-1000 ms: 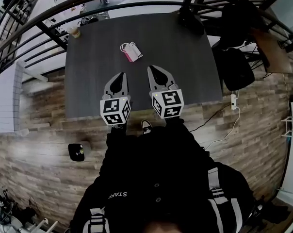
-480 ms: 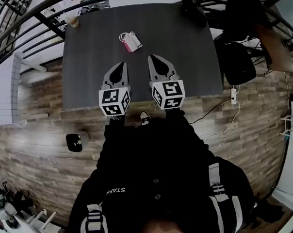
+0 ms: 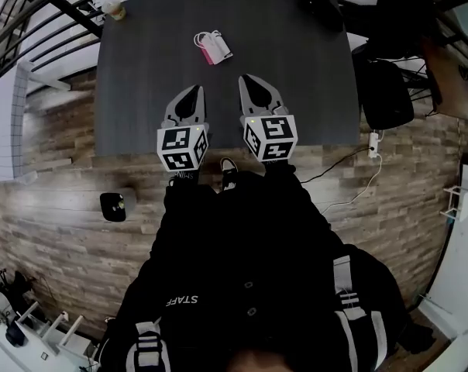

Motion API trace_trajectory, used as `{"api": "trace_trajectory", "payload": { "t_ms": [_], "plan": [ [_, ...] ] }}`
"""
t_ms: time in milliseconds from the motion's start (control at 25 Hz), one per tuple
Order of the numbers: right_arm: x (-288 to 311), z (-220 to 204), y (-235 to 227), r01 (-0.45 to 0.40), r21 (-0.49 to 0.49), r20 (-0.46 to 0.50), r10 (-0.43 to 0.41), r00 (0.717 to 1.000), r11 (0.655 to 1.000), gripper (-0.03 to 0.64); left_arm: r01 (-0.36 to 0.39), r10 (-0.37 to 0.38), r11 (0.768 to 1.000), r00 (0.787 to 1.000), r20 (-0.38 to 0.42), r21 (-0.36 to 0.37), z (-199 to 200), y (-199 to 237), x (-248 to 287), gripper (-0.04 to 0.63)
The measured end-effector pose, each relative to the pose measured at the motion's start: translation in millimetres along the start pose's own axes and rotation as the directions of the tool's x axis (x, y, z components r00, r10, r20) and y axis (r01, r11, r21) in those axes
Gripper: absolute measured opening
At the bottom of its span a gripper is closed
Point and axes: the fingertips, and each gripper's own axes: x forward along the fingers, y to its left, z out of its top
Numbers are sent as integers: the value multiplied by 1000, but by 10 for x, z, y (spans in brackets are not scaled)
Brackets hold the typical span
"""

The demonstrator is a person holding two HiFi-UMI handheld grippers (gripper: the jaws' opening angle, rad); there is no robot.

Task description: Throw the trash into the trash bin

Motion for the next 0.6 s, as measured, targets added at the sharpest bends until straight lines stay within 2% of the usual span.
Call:
{"api": "trace_trajectory", "payload": {
  "t_ms": [600],
  "plan": [
    [965,-744,-302,-26,17,-151,29,988,1000,17,-69,62,996,993,-105,-62,-574,611,685,0]
  ]
}}
